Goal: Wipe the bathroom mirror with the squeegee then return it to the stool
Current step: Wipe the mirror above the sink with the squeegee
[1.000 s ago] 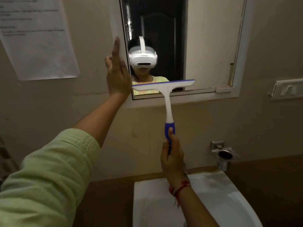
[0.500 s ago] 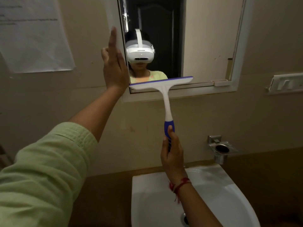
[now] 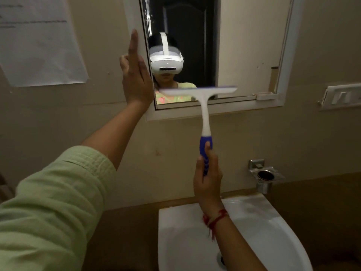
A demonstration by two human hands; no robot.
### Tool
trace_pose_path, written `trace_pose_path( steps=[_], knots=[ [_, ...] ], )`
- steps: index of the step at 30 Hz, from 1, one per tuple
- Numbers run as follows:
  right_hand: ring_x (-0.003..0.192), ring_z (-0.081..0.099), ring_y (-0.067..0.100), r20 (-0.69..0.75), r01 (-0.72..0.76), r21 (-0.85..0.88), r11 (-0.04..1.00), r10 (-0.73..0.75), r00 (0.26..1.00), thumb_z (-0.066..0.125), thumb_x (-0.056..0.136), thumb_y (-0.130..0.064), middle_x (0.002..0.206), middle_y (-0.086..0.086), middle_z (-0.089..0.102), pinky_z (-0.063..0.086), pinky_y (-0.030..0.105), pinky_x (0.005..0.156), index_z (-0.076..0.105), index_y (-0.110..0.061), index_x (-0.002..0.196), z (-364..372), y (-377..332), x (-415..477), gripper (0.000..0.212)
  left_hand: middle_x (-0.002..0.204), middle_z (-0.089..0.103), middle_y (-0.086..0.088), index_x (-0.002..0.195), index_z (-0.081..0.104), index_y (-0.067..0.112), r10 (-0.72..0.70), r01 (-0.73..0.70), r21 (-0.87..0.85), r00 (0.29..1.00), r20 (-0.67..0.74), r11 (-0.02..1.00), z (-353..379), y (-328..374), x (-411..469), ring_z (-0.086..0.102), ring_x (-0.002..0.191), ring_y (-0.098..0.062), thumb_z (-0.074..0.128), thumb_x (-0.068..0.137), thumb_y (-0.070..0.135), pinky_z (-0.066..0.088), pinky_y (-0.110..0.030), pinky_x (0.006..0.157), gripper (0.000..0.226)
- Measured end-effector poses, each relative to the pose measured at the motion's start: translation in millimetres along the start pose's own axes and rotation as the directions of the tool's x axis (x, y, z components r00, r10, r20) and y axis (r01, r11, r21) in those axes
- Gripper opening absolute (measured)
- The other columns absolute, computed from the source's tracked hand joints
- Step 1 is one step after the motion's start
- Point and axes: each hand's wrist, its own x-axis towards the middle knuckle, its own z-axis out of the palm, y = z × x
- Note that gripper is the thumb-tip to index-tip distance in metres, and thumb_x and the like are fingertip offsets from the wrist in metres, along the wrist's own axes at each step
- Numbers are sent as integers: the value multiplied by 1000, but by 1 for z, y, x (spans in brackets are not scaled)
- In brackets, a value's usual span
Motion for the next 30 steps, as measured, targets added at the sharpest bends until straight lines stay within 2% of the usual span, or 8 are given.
trace_pose_path(
  steps=[2,5,8,13,17,20,24,30],
  knots=[
    [54,43,6,-31,-4,41,999,5,999,37,95,-35,76,-5,48,40,12,50,34,-35,133,5,-13,23,38,104,34,23,142,32,2,-15,15,-10,1000,8,1000,0,0,0,37,84,32,29,99,1,11,15,78,43],
    [54,43,7,-38,26,9,1000,-26,999,38,95,-32,78,-4,48,40,13,50,32,-31,134,4,-15,37,39,103,34,24,141,32,0,-16,16,-22,1000,-1,1000,1,1,0,37,82,33,29,99,1,15,14,76,42],
    [56,40,3,47,64,-75,995,-61,997,39,94,-25,75,-2,47,40,13,53,33,-22,133,-2,0,7,40,103,33,24,142,32,0,-14,14,-24,1000,-2,1000,0,1,0,38,83,32,29,100,2,14,14,77,42],
    [58,42,5,114,12,-105,994,0,993,39,93,-26,75,0,48,45,20,53,31,-24,134,-6,11,-25,42,104,35,24,143,33,7,-23,23,-14,1000,-17,1000,-1,0,0,35,89,32,29,100,5,18,13,76,43],
    [57,42,0,88,37,-97,995,-29,996,38,94,-28,79,-8,47,40,10,54,30,-30,136,-10,3,-4,42,104,35,24,142,33,6,-13,13,-15,1000,-10,1000,-1,2,-1,36,87,31,29,99,4,17,13,76,43],
    [57,42,0,80,40,-98,994,-33,996,39,95,-28,83,-7,49,41,12,55,31,-29,136,-10,1,1,42,104,35,23,142,33,4,-4,4,-24,1000,-9,1000,-1,1,-1,38,82,30,29,100,4,9,14,80,42],
    [58,39,0,103,-9,-99,995,19,995,39,94,-26,78,-3,47,41,18,55,35,-23,135,-11,3,-18,41,104,35,23,142,34,1,0,0,-54,1000,-6,999,2,0,-1,36,86,34,29,100,3,18,13,80,42],
    [58,42,4,60,-18,-72,997,22,998,39,94,-30,82,-16,46,43,16,53,30,-33,135,-12,-9,1,41,104,33,23,141,33,-2,32,-32,-46,999,-7,998,2,0,-2,33,87,36,28,100,3,10,14,81,42]
  ],
)
